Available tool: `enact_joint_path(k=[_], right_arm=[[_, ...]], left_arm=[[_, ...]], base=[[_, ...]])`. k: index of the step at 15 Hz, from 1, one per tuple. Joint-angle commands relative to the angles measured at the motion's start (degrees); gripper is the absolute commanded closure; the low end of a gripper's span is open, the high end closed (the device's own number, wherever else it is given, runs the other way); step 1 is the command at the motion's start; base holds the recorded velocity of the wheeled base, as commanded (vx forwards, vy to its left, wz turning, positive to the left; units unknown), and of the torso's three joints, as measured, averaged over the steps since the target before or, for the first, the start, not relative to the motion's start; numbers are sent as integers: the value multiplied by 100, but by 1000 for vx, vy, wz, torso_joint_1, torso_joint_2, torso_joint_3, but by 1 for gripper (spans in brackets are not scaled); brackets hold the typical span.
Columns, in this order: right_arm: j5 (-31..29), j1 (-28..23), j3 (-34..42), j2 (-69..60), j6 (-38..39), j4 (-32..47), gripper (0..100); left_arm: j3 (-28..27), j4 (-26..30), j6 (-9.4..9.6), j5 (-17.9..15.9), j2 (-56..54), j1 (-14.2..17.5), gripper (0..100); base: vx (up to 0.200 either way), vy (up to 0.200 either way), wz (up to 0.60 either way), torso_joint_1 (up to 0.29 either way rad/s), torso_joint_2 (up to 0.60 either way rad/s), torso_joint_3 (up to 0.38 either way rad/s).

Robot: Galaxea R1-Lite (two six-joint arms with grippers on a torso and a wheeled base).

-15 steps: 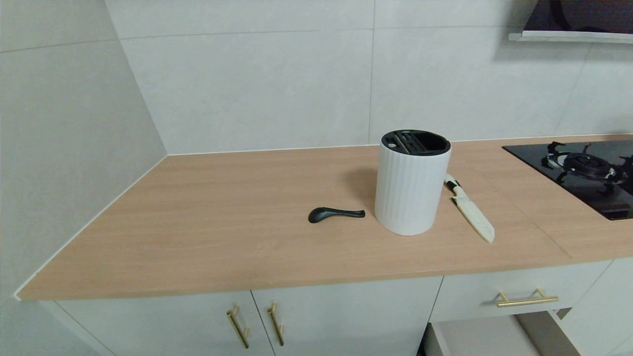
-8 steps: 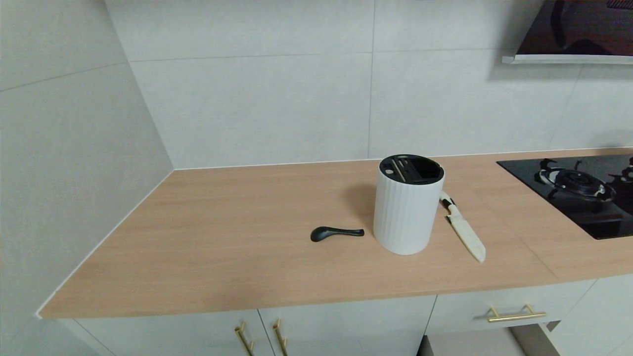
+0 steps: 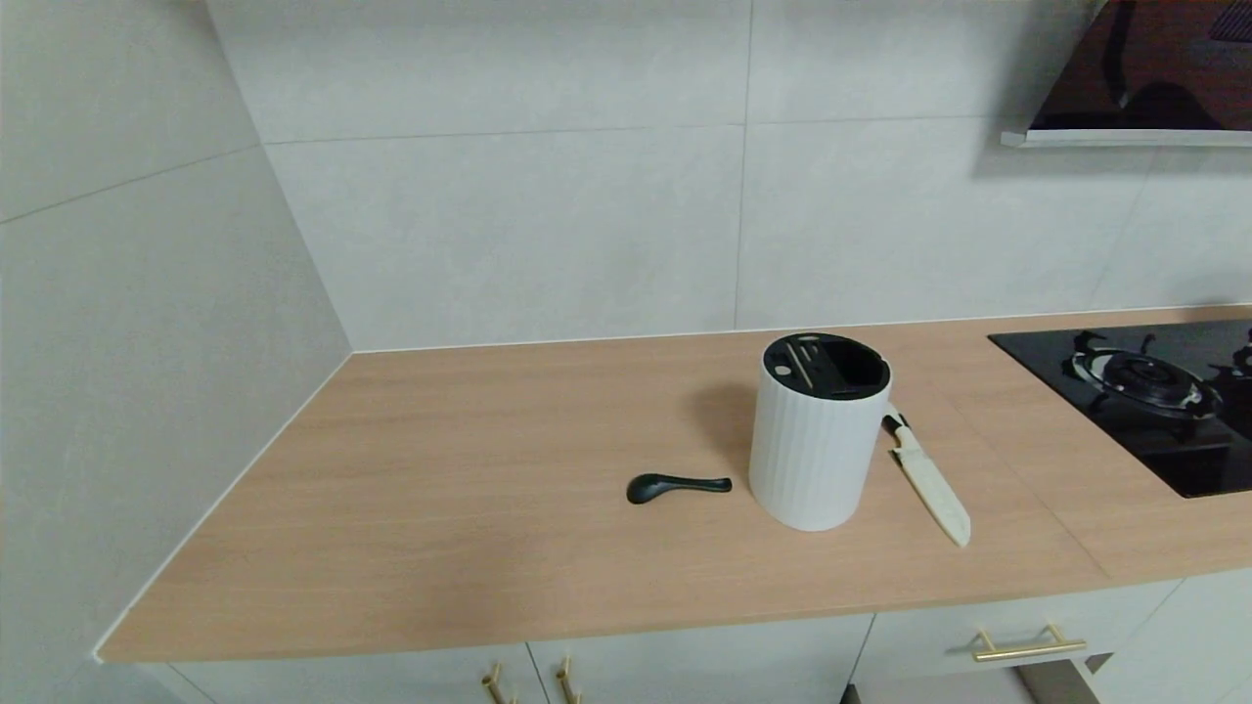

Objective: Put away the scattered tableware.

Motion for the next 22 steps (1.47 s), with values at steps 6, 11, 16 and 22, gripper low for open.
enact_joint_path(k=[6, 11, 16, 22], right_arm=[[19, 7, 0, 6, -26, -2, 0], [493, 7, -53, 15, 35, -1206, 0], [3157, 235, -1898, 1834, -483, -1171, 0], [3315, 1439, -2584, 3610, -958, -1153, 0]], left_arm=[[0, -7, 7, 2, 0, 4, 0], [0, -7, -36, 2, 9, 4, 0], [0, -7, 104, 28, 0, 4, 0], [0, -7, 78, 213, 0, 4, 0]], base=[[0, 0, 0, 0, 0, 0], [0, 0, 0, 0, 0, 0], [0, 0, 0, 0, 0, 0], [0, 0, 0, 0, 0, 0]])
